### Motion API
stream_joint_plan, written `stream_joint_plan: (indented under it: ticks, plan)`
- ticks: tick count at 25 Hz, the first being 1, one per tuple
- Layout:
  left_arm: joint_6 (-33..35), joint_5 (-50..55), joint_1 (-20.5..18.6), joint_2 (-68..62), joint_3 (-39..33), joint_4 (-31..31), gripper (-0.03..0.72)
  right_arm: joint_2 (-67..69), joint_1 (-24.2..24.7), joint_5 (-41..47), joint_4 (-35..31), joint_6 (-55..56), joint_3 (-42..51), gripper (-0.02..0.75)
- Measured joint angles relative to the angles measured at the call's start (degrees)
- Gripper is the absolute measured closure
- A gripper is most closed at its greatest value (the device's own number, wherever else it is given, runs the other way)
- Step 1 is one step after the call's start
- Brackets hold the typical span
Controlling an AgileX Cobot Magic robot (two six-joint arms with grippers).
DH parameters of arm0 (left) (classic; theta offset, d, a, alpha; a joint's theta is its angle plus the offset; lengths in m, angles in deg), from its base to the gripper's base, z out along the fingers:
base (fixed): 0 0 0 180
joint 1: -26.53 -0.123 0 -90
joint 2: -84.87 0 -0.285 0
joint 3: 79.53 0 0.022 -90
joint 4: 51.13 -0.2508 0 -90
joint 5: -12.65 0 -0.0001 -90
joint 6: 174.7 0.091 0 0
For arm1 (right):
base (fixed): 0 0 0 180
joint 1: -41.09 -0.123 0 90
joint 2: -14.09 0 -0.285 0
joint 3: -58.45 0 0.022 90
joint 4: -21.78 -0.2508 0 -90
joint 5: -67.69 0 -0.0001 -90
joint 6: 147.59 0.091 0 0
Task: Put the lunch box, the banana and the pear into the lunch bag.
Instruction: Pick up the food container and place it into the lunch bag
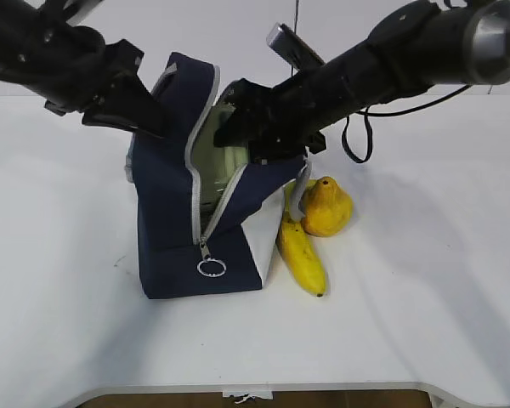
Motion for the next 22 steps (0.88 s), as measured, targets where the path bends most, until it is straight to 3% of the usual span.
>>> stream_joint_plan:
  ticks: [11, 22]
  plan:
    - [0.0, 1.49, 0.0, 0.0, 0.0, -4.36, 0.676, 3.06, -2.51, -1.73, -7.79, -6.35, -1.29, 0.346]
    - [0.0, 1.9, 0.0, 0.0, 0.0, -4.36, 0.676, 4.94, -2.61, -5.33, -6.4, -6.59, -1.4, 0.324]
